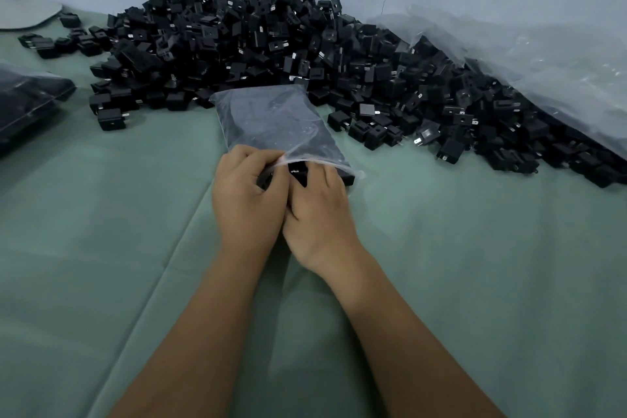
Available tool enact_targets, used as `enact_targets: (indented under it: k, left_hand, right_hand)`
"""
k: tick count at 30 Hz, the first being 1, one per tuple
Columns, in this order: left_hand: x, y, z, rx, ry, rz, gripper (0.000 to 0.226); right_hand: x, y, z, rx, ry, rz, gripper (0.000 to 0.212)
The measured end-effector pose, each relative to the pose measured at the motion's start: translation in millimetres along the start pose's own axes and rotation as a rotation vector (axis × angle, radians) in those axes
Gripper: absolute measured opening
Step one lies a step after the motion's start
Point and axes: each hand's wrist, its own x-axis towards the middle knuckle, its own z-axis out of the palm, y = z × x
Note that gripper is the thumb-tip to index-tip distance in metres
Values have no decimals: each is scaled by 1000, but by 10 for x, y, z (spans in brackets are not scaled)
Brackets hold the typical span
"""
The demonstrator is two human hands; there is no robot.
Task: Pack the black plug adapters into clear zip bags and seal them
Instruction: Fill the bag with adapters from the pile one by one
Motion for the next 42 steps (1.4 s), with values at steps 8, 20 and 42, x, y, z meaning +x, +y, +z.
enact_targets:
  k: [8, 20, 42]
  left_hand:
    - [8, -1, 6, 3, 14, 47, 18]
    - [14, 30, -4, -28, -4, 46, 18]
    - [31, -18, 23, -59, -14, -38, 12]
  right_hand:
    - [420, -45, -42, -171, -235, -58, 27]
    - [540, -43, -56, -161, -340, -22, 24]
    - [212, 237, -131, 190, 188, -382, 25]
